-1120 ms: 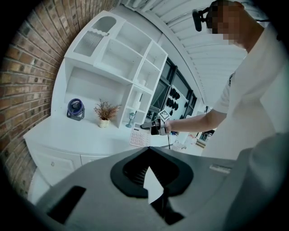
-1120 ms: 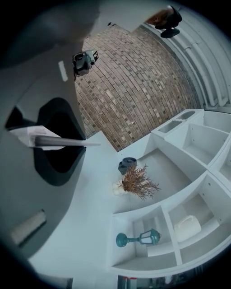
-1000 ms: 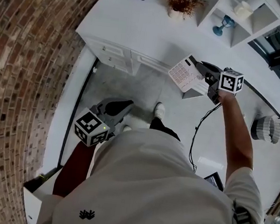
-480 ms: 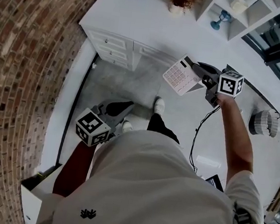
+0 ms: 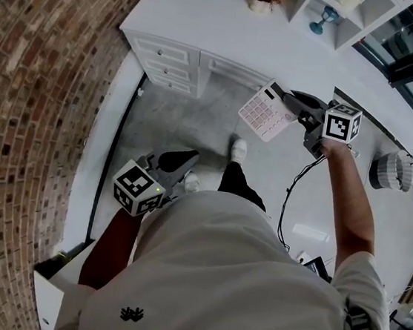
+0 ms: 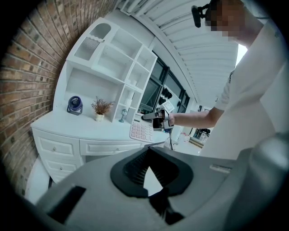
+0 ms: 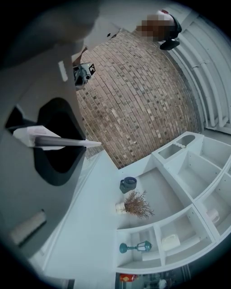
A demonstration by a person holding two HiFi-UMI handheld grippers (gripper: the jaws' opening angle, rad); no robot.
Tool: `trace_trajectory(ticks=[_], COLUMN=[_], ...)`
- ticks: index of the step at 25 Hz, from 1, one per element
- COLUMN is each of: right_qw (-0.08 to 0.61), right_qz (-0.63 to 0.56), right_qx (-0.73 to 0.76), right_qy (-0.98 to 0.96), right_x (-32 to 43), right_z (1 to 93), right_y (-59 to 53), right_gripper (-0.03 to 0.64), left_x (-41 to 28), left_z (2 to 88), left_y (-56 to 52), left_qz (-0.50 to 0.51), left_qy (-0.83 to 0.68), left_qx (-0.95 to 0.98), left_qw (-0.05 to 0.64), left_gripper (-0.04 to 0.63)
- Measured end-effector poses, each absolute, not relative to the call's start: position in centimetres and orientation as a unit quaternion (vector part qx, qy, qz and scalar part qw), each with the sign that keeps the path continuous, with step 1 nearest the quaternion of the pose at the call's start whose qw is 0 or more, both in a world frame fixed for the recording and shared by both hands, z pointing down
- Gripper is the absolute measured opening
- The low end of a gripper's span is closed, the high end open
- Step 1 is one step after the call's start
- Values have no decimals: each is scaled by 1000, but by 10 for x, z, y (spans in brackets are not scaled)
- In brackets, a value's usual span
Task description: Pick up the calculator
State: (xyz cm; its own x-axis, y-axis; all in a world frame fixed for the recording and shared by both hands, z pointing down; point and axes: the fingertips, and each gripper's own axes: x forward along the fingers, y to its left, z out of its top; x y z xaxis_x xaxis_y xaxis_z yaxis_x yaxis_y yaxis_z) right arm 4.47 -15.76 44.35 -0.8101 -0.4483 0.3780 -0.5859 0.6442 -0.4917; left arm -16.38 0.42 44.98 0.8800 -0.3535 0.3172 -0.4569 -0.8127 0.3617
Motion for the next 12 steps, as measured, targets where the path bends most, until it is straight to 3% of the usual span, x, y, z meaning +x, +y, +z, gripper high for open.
trace_trajectory(ticks=[12], right_qw=[110], right_qz=[300], right_qx=[283], right_qy=[-904], right_x=[25], right_z=[434], right_y=[-125], right_gripper=[58], left_x=[-176], left_z=[457], left_y=[29], left_qz=[120], left_qy=[-205], left_qx=[947], left_qw=[219], left_gripper=[6])
